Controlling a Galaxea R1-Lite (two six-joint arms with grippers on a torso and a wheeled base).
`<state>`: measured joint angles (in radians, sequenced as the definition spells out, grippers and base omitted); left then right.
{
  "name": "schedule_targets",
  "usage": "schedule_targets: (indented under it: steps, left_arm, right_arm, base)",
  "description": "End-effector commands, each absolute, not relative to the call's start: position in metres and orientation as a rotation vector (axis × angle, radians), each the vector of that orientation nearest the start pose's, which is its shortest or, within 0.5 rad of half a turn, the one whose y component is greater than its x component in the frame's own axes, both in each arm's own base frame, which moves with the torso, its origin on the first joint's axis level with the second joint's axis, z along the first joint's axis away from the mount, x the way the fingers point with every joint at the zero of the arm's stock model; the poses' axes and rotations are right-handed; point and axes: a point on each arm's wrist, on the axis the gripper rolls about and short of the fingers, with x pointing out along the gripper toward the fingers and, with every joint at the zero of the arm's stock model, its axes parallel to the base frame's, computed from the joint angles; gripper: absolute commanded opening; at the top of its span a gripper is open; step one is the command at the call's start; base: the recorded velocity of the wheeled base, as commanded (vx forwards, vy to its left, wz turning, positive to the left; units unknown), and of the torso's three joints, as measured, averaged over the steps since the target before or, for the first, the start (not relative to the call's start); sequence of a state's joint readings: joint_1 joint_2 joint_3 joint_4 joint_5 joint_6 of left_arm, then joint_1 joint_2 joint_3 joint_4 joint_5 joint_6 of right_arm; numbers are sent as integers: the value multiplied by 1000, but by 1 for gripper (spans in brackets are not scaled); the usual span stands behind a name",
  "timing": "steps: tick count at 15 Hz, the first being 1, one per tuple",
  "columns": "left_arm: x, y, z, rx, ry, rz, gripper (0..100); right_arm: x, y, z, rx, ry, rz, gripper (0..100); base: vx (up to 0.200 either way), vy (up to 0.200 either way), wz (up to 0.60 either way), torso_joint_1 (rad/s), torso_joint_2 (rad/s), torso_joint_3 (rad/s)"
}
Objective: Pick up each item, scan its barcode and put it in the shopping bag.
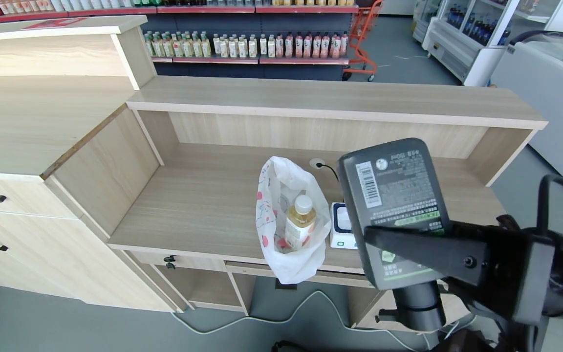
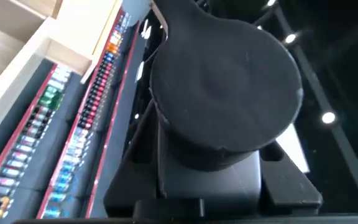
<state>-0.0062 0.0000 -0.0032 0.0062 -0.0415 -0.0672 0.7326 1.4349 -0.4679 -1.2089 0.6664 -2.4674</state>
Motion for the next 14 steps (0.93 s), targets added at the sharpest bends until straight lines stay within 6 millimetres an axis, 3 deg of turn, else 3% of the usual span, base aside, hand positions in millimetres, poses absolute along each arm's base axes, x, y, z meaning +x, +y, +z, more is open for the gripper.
schedule_targets:
  steps: [1, 6, 11, 14]
  left_arm:
    - [-23, -1, 76, -68, 5, -47, 100]
    - [-23, -1, 76, -68, 5, -47, 100]
    - [-23, -1, 76, -68, 5, -47, 100]
    - [-23, -1, 76, -68, 5, -47, 100]
  right_arm:
    - [137, 168, 214, -1885, -1879, 329, 0]
    - [115, 187, 210, -1770, -2005, 400, 0]
    - [111, 184, 214, -1737, -2021, 401, 0]
    - [110, 170, 222, -1763, -1987, 366, 0]
  base:
    - [0, 0, 0, 0, 0, 0]
    - [0, 0, 0, 0, 0, 0]
    - [0, 0, 0, 0, 0, 0]
    - [0, 0, 0, 0, 0, 0]
